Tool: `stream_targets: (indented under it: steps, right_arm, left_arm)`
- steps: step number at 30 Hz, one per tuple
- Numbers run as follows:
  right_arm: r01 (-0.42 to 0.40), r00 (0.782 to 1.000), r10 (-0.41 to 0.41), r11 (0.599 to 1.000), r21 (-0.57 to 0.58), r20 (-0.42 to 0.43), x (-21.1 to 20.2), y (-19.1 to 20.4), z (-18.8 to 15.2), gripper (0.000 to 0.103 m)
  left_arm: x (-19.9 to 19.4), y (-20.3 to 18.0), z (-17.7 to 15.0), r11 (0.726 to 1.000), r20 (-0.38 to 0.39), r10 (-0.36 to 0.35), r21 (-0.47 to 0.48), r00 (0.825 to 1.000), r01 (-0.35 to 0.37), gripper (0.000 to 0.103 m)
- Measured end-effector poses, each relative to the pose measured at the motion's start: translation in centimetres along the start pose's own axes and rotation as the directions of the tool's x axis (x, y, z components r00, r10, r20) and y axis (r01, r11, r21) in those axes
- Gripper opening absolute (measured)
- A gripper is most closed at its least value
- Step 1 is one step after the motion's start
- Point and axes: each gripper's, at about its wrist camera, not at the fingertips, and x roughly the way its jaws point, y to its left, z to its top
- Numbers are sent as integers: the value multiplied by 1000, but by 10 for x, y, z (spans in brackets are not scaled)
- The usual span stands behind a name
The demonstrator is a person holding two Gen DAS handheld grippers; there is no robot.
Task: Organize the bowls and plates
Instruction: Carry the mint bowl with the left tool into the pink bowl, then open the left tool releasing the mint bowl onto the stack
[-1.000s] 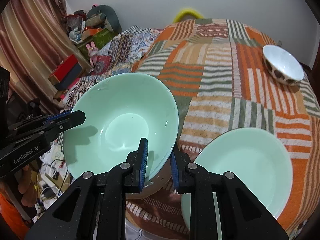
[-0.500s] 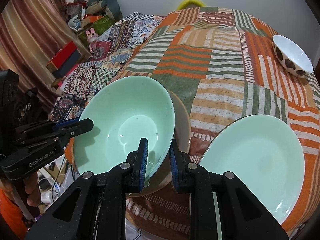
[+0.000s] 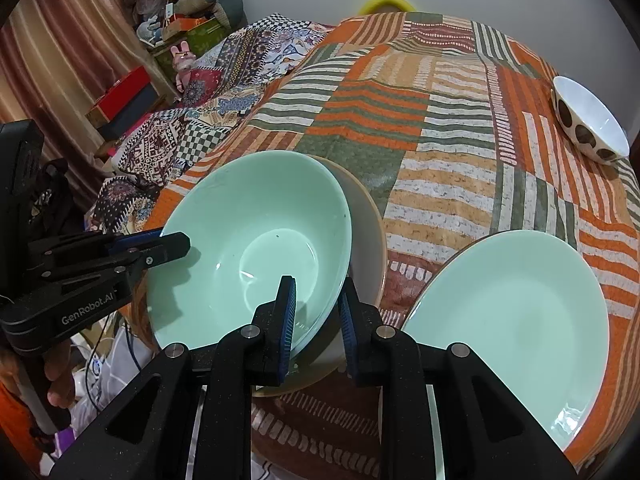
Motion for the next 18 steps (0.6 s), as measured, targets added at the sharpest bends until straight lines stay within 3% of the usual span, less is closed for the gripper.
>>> stream_targets:
  steps: [4,9,16,18]
  right_arm:
    - [32,999,-32,999,-15,8,-1,0,1,22]
    - [-2,1000,2,1000,-3,-17,-1,-4,1,25]
    - [-17,1000,17,1000,9,-9,-10,-6,-1,25]
    - [-6,1000,6,1000,4,16,-15,-6,1,31]
  left_arm:
    - [0,-2,0,1000,2,14,15,1000,-14,14]
    - [-4,-1,2,1000,1,3,7,1000,-3,14]
    - [-31,-11,14,1000,63,-9,23,998,8,14]
    - [-40,-17,18,999,85,-22,33,996,19,14]
